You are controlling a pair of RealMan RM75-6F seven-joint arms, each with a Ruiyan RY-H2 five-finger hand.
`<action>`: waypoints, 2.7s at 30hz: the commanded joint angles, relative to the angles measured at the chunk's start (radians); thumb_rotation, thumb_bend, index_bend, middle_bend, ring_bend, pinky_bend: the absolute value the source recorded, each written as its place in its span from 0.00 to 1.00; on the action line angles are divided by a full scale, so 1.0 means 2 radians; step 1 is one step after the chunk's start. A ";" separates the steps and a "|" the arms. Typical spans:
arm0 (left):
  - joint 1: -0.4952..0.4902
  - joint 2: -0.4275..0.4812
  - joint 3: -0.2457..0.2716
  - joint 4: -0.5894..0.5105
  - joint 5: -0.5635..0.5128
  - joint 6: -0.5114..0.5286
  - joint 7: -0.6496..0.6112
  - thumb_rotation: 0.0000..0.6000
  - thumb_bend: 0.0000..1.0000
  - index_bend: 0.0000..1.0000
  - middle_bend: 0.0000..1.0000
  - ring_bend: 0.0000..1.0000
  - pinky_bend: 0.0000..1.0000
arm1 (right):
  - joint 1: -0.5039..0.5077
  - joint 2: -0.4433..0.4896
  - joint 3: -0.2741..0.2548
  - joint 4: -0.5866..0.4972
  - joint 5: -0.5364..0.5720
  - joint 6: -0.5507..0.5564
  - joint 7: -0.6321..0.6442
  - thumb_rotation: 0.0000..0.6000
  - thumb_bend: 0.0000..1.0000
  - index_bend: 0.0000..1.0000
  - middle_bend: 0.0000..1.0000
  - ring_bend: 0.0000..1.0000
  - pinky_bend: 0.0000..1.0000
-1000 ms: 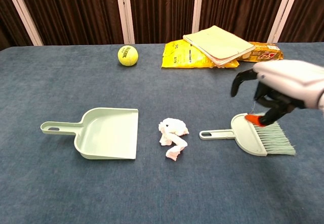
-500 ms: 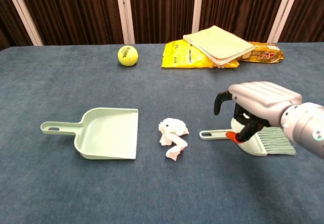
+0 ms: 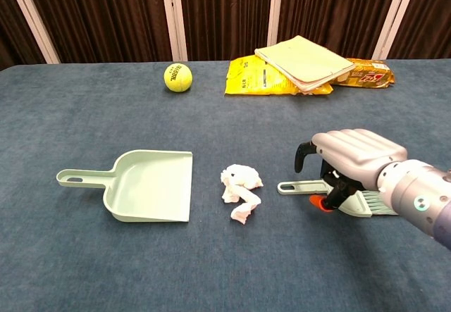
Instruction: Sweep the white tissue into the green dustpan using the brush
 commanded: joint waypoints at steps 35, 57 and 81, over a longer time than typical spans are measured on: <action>0.001 0.001 0.001 0.000 0.002 0.003 -0.002 1.00 0.00 0.00 0.00 0.00 0.04 | -0.005 0.008 -0.014 0.034 -0.012 0.005 0.039 1.00 0.44 0.74 0.93 0.93 0.85; -0.092 -0.032 -0.068 -0.099 -0.112 -0.132 0.192 1.00 0.07 0.15 0.17 0.19 0.32 | 0.015 0.081 0.018 -0.066 -0.003 0.013 0.032 1.00 0.44 0.74 0.93 0.93 0.85; -0.210 -0.206 -0.114 -0.068 -0.310 -0.165 0.438 1.00 0.35 0.47 0.96 0.96 1.00 | 0.017 0.110 0.008 -0.087 0.000 0.021 0.043 1.00 0.44 0.74 0.93 0.93 0.85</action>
